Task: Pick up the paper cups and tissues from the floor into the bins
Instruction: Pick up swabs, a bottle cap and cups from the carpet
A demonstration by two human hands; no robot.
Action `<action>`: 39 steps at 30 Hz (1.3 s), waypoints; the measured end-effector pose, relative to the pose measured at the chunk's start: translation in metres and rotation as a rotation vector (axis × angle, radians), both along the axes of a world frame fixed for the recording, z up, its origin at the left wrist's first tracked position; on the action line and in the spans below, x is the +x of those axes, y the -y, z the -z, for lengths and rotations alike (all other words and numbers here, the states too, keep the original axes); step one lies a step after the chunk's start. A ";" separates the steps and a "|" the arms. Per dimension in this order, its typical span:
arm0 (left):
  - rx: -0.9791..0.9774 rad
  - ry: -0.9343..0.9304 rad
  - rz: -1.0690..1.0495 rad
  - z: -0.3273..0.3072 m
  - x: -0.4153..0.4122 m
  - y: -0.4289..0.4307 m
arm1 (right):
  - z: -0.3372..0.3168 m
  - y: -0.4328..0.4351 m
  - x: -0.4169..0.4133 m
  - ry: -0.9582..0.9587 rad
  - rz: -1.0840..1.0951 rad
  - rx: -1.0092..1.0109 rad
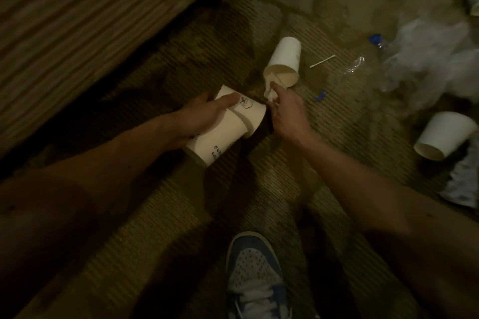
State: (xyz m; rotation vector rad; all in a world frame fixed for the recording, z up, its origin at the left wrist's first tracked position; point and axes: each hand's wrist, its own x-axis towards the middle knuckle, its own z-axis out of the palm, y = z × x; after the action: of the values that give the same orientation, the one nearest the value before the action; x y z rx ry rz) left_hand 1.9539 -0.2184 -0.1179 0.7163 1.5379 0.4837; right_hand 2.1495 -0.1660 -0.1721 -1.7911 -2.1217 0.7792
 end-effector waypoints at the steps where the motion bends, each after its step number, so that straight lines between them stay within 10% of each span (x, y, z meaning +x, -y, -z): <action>1: 0.000 0.008 0.003 0.001 0.000 -0.001 | 0.000 -0.001 -0.001 -0.027 0.025 0.016; 12: 0.014 0.010 0.013 0.011 0.004 -0.004 | -0.008 0.014 0.008 -0.226 0.166 -0.135; 22: 0.146 -0.343 0.352 -0.070 -0.056 0.013 | -0.052 0.038 -0.020 -1.055 0.288 -0.831; 39: 0.561 -1.072 -0.192 -0.439 -0.219 0.397 | -0.433 0.238 -0.288 -1.010 -0.898 -0.698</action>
State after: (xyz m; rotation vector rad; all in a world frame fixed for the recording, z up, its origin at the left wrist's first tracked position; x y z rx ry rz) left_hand 1.7350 -0.6151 0.3211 1.4048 2.5211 0.7472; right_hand 1.8610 -0.4041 0.2609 -0.1961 -1.8543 2.2139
